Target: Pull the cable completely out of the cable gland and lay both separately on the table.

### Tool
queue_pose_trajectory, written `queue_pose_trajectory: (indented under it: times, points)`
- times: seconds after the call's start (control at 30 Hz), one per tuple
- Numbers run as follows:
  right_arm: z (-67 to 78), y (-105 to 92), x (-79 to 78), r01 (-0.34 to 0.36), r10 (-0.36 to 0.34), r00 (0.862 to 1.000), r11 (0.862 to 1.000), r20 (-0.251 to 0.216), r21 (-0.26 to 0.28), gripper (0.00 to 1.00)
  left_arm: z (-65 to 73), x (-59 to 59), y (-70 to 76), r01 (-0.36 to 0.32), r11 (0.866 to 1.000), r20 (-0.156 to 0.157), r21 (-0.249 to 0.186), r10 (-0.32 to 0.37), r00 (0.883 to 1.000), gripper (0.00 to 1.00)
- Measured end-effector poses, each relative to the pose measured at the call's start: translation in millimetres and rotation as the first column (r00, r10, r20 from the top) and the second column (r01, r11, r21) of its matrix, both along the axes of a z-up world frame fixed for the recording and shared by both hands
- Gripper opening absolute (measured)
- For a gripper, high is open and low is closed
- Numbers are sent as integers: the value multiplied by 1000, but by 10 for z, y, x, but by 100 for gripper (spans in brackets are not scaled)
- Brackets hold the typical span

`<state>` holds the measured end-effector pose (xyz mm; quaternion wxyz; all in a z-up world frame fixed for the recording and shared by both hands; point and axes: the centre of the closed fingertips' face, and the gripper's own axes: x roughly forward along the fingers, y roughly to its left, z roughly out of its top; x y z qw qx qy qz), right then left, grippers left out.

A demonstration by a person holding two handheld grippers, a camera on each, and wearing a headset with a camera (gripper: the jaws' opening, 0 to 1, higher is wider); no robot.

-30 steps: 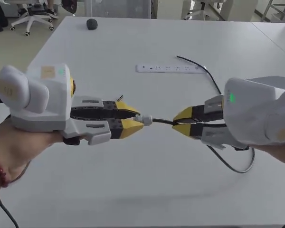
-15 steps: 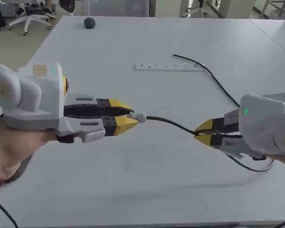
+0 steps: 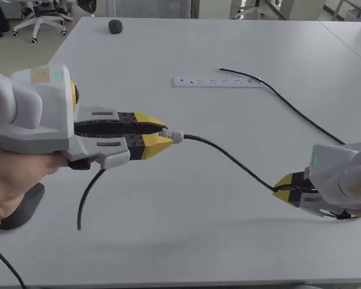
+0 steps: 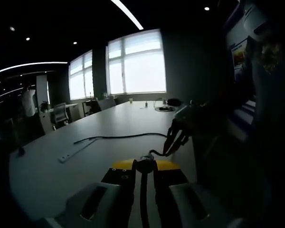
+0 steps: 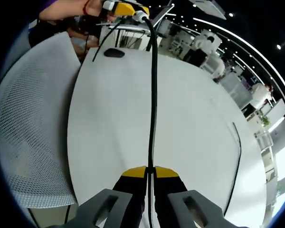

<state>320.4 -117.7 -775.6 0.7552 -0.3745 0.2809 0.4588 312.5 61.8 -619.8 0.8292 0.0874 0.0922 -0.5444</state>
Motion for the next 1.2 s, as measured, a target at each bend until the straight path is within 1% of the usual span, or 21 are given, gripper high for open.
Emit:
queue_pose_trajectory:
  times: [0.2,0.23,0.3,0.33,0.4,0.43,0.5,0.57,0.6,0.67,0.73,0.77,0.8,0.87,0.9,0.97,1.03,1.07,1.13,1.17,1.2]
  points:
    - [-37,10,-15,-3,3,1000,1000,-4,-9,0,-54,-3,-25,2,1000,-8,9,-2,1000,15]
    - [-22,11,-2,-3,3,1000,1000,10,-7,0,-54,-4,-27,1,1000,-8,10,-1,1000,15]
    - [33,25,2,12,-12,1000,1000,10,21,0,-50,-1,-27,-2,1000,-6,10,2,1000,15]
    - [64,46,4,12,-13,1000,999,15,35,3,-52,-2,-26,-2,1000,-7,11,2,1000,15]
    - [161,146,18,44,-45,999,993,15,105,21,-61,-5,-30,0,1000,-6,17,0,1000,15]
    - [189,174,4,32,-34,999,993,13,109,26,-64,-5,-33,1,1000,-6,18,-1,1000,15]
    - [313,271,11,19,-26,998,991,51,131,30,-70,-11,-50,4,1000,-8,15,-4,1000,15]
    - [491,456,-19,7,-20,998,979,62,203,37,-84,-15,-64,6,1000,-10,18,-6,1000,15]
    - [613,559,-43,-14,-5,997,972,81,236,38,-86,-21,-72,9,1000,-11,16,-8,1000,15]
    - [806,704,-76,-50,18,992,963,123,265,40,-90,-25,-80,9,1000,-13,15,-9,1000,15]
    - [1001,880,-148,-91,46,988,948,150,306,41,-90,-29,-85,10,1000,-13,13,-10,1000,15]
    - [1041,907,-157,-96,48,986,945,158,312,42,-91,-30,-85,11,1000,-14,14,-10,1000,15]
    - [1155,1000,-205,-132,74,981,935,181,330,44,-92,-31,-84,11,1000,-12,15,-10,1000,15]
    - [1277,1069,-247,-145,81,977,930,196,337,45,-92,-30,-79,9,1000,-13,13,-8,1000,15]
    - [1331,1110,-267,-164,95,974,925,207,344,45,-93,-30,-76,8,1000,-14,12,-7,1000,15]
    - [1429,1159,-280,-181,102,966,922,238,341,49,-96,-32,-72,7,1000,-14,13,-7,1000,15]
    - [1493,1194,-302,-193,111,963,919,245,345,49,-96,-32,-73,6,1000,-15,11,-6,1000,15]
    - [1521,1210,-310,-204,117,960,916,256,347,49,-96,-31,-73,6,1000,-15,10,-5,1000,15]
    - [1549,1229,-316,-205,117,959,916,258,346,52,-96,-26,-73,3,1000,-16,6,-3,1000,15]
    - [1571,1246,-322,-213,119,956,912,269,351,54,-97,-26,-75,3,1000,-16,5,-3,1000,15]
    - [1572,1251,-321,-213,120,955,913,270,348,54,-99,-24,-75,3,1000,-16,5,-3,1000,15]
